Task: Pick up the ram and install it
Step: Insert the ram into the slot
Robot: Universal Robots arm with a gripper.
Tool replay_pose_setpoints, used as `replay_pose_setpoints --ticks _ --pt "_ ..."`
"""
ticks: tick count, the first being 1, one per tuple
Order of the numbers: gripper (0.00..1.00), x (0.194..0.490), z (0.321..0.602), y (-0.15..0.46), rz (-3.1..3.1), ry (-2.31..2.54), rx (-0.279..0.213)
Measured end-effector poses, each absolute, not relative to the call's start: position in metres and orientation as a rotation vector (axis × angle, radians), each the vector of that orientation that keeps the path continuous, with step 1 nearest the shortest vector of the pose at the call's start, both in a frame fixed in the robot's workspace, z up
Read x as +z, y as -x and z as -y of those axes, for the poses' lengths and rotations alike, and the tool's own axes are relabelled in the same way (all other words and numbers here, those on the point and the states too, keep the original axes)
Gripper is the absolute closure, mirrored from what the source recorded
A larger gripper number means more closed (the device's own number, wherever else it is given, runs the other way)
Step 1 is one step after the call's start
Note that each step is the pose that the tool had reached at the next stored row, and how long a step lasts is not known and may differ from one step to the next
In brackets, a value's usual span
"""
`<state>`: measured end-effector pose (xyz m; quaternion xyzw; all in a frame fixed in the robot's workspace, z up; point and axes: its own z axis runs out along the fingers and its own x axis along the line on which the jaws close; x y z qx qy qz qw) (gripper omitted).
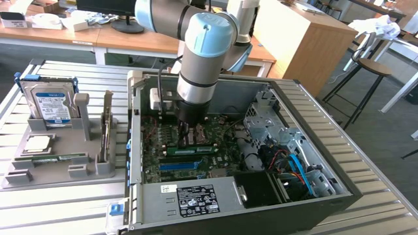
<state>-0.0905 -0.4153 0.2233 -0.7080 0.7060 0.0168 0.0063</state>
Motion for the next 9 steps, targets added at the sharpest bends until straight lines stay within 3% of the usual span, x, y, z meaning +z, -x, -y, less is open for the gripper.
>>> replay_pose_setpoints --ticks 9 --pt "0.90 0.2225 0.4154 0.0905 -2.209 2.215 0.053"
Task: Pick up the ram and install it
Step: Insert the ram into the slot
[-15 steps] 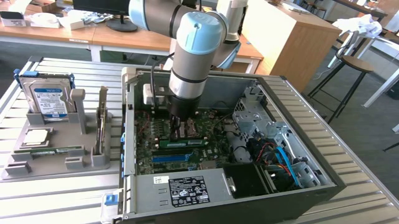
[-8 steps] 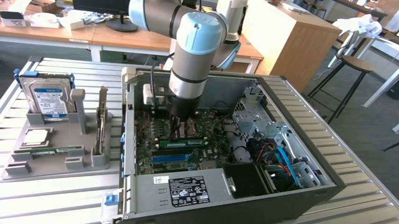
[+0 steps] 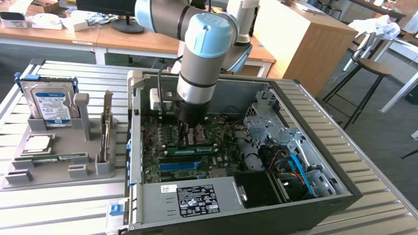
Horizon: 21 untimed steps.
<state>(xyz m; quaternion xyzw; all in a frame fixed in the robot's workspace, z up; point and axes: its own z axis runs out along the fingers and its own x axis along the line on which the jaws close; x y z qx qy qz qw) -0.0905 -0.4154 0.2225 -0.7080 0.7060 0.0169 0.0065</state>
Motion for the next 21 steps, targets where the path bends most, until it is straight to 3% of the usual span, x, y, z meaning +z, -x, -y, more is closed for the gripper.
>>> replay_pose_setpoints --ticks 21 --pt "0.90 0.235 0.415 0.090 -2.209 2.215 0.053"
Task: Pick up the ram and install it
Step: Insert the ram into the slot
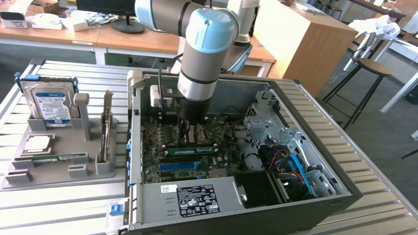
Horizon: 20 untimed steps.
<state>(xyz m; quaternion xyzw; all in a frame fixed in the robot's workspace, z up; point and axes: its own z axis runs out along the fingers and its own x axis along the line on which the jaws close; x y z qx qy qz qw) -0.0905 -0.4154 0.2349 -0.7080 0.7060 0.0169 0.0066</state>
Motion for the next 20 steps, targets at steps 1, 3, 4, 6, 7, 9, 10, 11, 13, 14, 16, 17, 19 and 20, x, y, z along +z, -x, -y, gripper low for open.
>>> replay_pose_setpoints --ticks 1,3,4,6,7,9,10,11,13,14,16,17,19,20 --pt "0.90 0.238 0.415 0.090 -2.209 2.215 0.053" --pt "0.90 0.243 0.415 0.090 -2.209 2.215 0.053" --pt "0.90 0.246 0.415 0.090 -2.209 2.215 0.053" --pt "0.90 0.253 0.415 0.091 -2.209 2.215 0.053" --pt "0.90 0.257 0.415 0.091 -2.209 2.215 0.053" --pt "0.90 0.264 0.415 0.091 -2.209 2.215 0.053" --pt "0.90 0.267 0.415 0.091 -2.209 2.215 0.053" --pt "0.90 0.271 0.415 0.091 -2.209 2.215 0.053" --pt "0.90 0.277 0.415 0.090 -2.209 2.215 0.053" --pt "0.90 0.280 0.415 0.091 -2.209 2.215 0.053" --pt "0.90 0.288 0.415 0.091 -2.209 2.215 0.053" --pt "0.90 0.291 0.415 0.091 -2.209 2.215 0.053" --pt "0.90 0.297 0.415 0.091 -2.209 2.215 0.053" --pt "0.90 0.301 0.415 0.091 -2.209 2.215 0.053"
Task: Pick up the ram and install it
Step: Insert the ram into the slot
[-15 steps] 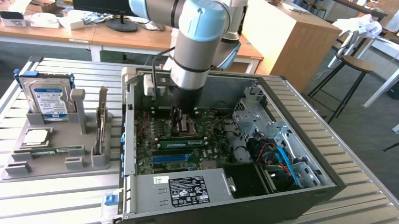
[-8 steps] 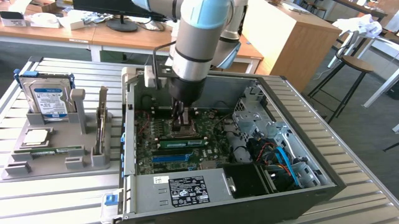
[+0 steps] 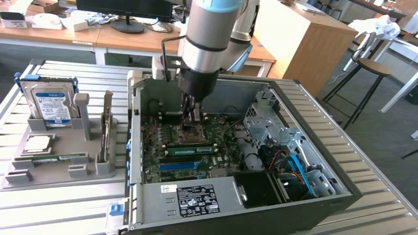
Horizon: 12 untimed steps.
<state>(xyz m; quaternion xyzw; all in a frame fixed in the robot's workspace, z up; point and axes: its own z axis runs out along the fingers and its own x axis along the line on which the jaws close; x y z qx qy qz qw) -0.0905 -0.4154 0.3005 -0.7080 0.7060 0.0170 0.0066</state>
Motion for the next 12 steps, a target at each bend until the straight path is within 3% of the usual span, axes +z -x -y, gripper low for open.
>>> replay_pose_setpoints --ticks 12 --pt "0.90 0.341 0.415 0.090 -2.209 2.215 0.053"
